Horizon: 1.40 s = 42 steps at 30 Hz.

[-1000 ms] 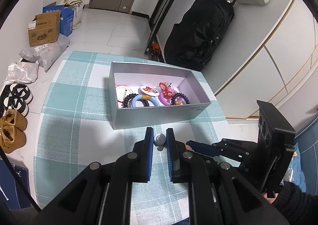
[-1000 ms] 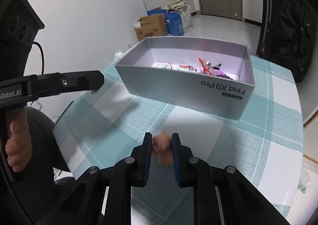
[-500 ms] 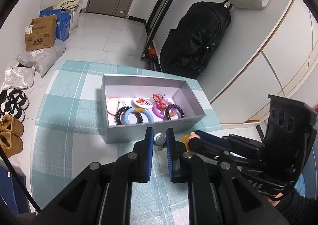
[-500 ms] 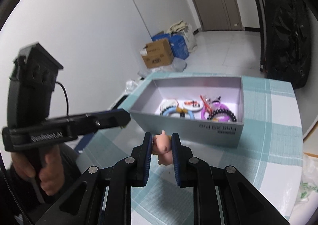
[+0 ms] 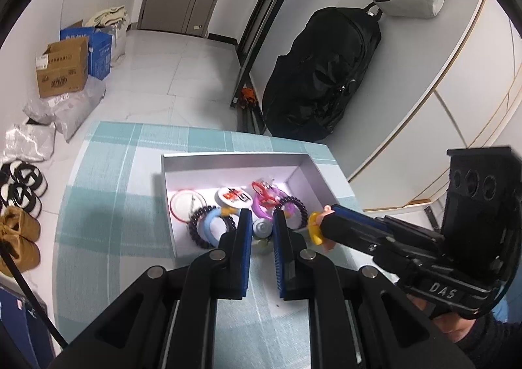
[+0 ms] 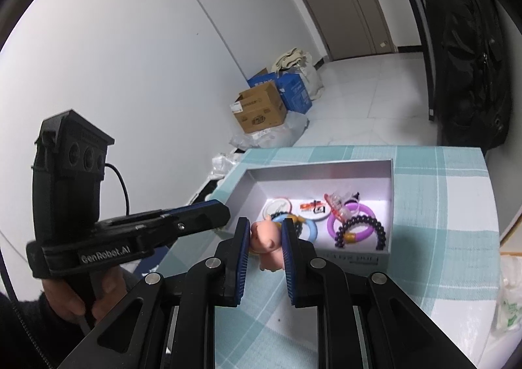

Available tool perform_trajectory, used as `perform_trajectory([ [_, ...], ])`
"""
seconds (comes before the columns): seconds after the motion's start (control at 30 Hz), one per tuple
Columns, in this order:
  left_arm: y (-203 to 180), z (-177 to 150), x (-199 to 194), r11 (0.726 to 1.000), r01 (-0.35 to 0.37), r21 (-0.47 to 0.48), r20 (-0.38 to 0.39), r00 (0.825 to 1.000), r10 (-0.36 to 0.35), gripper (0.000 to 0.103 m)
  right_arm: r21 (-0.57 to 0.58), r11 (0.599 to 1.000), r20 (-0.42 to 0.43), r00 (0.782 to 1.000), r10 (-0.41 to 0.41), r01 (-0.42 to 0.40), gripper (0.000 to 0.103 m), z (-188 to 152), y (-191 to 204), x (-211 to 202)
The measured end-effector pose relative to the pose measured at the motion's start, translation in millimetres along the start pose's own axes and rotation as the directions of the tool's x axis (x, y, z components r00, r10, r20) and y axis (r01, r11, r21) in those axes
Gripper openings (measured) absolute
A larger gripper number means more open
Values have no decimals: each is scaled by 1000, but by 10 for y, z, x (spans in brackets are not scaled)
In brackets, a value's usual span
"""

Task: Organize jewelry
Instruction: 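Lower the pig and silver charm into the white box and open both tools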

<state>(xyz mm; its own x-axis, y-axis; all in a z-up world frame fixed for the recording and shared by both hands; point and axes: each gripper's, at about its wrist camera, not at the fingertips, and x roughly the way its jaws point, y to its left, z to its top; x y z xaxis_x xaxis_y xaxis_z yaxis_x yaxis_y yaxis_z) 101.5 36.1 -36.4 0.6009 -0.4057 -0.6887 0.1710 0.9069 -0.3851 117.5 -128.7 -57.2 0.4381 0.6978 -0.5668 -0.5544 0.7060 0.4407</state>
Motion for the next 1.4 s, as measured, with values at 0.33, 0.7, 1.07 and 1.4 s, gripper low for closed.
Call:
perform_trajectory([
  [0.33, 66, 182, 155, 1000, 0, -26, 10, 1000, 0, 8, 37, 999, 16, 1000, -9, 8, 18, 164, -144, 130],
  [0.7, 128, 256, 357, 1000, -5, -23, -14, 1000, 5, 8, 115, 993, 27, 1000, -5, 2, 18, 321, -403, 201],
  [1.07, 144, 269, 457, 999, 8, -32, -33, 999, -9, 8, 125, 992, 15, 1000, -27, 25, 18, 350, -471, 290],
  [1.4, 133, 281, 408, 999, 11, -46, -13, 1000, -12, 25, 131, 990, 0, 998, -59, 58, 28, 323, -475, 316],
])
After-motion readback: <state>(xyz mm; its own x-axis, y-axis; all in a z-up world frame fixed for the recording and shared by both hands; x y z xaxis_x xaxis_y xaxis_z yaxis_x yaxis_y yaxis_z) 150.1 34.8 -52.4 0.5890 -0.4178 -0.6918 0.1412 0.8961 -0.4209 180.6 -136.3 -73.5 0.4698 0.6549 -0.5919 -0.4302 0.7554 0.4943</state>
